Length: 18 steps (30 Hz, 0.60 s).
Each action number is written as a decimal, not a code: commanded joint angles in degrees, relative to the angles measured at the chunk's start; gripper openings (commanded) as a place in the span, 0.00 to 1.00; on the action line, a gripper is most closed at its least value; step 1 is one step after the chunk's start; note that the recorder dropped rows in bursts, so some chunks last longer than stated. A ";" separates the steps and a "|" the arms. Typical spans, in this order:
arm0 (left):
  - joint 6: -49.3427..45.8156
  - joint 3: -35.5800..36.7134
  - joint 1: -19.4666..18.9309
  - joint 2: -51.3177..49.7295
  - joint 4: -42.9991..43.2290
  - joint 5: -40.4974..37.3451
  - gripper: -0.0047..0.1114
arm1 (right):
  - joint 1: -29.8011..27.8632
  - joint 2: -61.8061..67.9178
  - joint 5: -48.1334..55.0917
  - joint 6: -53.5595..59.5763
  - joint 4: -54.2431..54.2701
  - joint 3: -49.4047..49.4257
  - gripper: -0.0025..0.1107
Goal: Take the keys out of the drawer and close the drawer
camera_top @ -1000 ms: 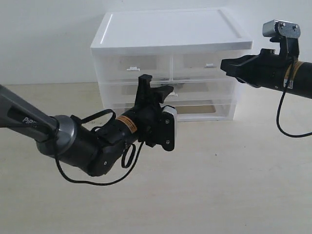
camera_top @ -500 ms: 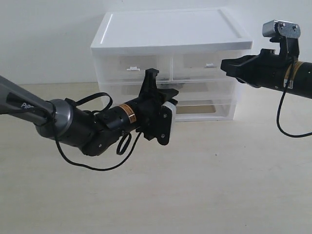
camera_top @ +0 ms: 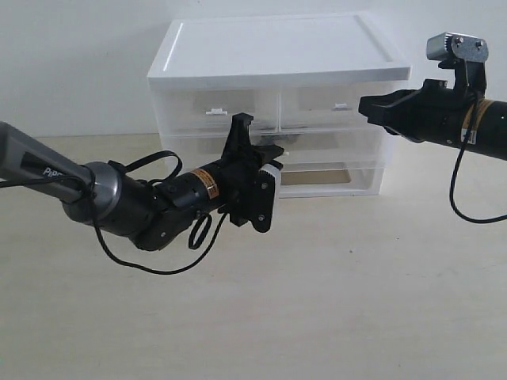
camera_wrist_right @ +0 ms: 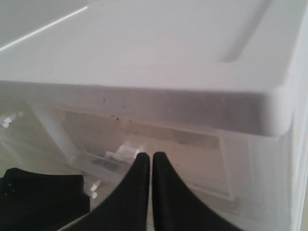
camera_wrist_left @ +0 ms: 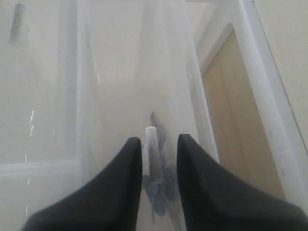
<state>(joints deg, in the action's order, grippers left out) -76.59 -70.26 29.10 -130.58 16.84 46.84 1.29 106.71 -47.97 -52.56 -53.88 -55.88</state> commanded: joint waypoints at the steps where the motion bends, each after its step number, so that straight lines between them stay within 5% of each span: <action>1: 0.73 -0.92 -2.01 -0.96 -0.66 0.69 0.23 | -0.10 -0.02 -0.20 0.77 -0.56 -0.24 0.02; 10: 4.25 -1.91 -2.49 -1.71 1.02 6.27 0.23 | -0.10 -0.02 -0.08 0.87 -0.45 -0.24 0.02; 14: 5.05 -5.11 -2.63 -1.74 1.56 -2.72 0.23 | -0.10 -0.02 0.04 0.98 -0.45 -0.24 0.02; 18: 5.05 -6.28 -2.63 -1.74 -1.68 -3.62 0.23 | -0.10 -0.02 0.60 1.09 -0.45 -0.24 0.02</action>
<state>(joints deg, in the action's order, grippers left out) -72.82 -75.03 27.49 -132.50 24.22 46.26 1.29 106.71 -47.56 -51.86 -53.88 -55.88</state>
